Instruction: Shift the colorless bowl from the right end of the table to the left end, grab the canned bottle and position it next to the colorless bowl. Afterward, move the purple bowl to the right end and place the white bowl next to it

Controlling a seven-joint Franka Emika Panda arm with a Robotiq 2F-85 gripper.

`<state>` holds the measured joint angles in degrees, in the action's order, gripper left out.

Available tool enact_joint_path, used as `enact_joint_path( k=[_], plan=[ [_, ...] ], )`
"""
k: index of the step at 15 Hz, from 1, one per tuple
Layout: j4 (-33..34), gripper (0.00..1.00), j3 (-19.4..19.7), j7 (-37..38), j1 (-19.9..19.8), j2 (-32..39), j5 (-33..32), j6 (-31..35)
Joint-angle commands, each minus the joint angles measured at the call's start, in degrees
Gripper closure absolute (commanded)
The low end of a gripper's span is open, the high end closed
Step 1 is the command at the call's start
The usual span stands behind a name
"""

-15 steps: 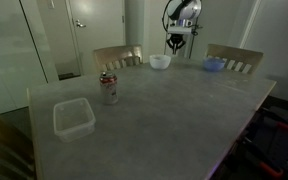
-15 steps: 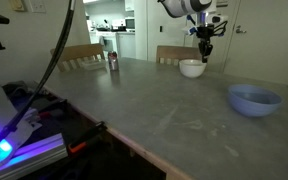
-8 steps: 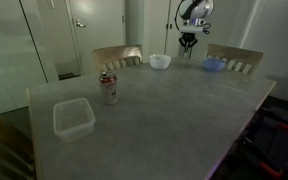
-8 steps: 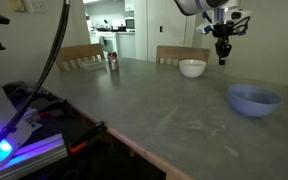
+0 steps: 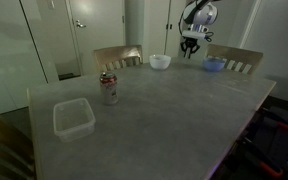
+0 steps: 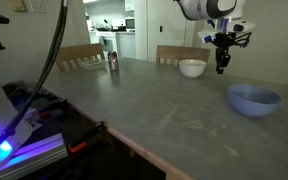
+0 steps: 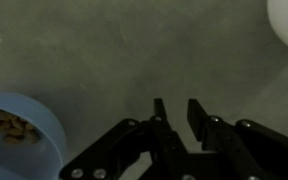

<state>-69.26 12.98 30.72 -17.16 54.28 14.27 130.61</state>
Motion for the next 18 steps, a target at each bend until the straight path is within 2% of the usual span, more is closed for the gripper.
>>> enact_joint_path(
  k=[1,5,7,11,18],
  plan=[
    [-3.41,0.38,-3.48,-4.24,-0.36,-3.42,2.64,2.27],
    [-2.57,0.09,-7.85,-8.19,-0.56,-3.99,5.04,1.84],
    [-1.86,0.0,-9.67,-10.04,-0.35,-3.37,6.1,1.04],
    [-1.55,0.0,-11.74,-12.63,-0.22,-2.25,7.04,-0.01],
    [-2.1,0.0,-11.2,-13.57,-0.25,-0.43,6.27,-0.83]
  ],
)
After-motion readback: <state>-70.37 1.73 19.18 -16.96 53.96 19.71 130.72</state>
